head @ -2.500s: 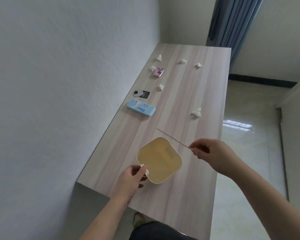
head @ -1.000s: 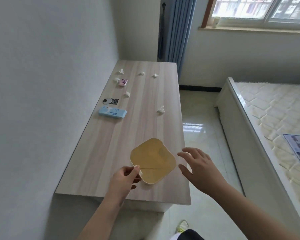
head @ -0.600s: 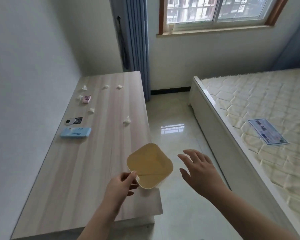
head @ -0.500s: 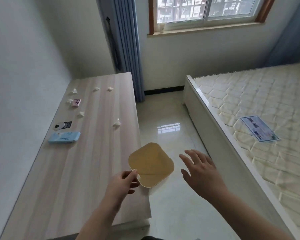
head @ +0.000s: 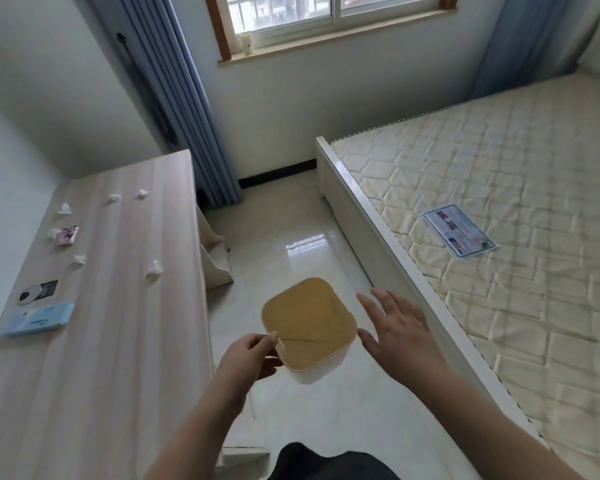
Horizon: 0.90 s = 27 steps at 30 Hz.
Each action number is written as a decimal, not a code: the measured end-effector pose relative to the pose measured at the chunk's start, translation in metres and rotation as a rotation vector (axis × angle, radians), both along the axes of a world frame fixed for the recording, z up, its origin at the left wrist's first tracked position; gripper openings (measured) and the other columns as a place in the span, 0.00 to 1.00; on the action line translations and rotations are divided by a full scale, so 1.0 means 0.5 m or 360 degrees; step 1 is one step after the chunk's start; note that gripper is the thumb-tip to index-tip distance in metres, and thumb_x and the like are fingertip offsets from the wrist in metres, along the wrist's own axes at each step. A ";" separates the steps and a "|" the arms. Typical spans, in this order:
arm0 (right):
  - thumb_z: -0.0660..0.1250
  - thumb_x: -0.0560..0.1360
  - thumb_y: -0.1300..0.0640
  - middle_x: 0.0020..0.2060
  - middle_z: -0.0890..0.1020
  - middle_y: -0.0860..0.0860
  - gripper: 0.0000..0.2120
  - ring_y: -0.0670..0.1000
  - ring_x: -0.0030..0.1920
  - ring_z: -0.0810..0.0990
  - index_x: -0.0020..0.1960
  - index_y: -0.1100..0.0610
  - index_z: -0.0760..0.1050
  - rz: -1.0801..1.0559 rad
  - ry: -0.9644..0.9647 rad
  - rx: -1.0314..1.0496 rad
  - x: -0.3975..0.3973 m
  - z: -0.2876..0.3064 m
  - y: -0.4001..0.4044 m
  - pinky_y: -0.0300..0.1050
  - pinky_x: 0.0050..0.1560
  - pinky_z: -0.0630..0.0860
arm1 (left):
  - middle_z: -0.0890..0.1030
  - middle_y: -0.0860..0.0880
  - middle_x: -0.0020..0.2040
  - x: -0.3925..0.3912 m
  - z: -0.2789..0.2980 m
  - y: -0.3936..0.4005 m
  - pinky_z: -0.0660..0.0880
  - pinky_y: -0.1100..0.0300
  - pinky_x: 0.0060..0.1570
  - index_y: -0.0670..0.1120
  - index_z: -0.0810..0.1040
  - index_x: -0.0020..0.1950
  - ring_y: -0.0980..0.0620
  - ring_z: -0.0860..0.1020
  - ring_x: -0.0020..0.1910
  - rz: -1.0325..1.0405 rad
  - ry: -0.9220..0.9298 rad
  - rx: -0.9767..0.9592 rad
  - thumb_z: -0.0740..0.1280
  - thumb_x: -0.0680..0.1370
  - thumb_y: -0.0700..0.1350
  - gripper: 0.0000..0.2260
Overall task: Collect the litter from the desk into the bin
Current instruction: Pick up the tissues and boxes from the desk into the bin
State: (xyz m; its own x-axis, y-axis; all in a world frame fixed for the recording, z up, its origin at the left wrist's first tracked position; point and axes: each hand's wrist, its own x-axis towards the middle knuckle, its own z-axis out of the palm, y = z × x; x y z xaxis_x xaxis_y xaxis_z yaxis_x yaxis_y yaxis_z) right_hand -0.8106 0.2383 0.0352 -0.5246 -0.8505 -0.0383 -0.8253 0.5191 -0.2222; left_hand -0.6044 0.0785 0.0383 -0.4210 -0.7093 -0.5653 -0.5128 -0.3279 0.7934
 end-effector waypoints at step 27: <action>0.60 0.77 0.46 0.69 0.71 0.50 0.25 0.54 0.68 0.69 0.73 0.51 0.64 0.0221 0.0057 0.0100 -0.109 -0.009 -0.411 0.53 0.67 0.66 | 0.87 0.47 0.43 -0.058 -0.030 -0.323 0.82 0.56 0.45 0.44 0.80 0.51 0.52 0.86 0.43 0.0178 0.0024 -0.0180 0.67 0.78 0.51 0.11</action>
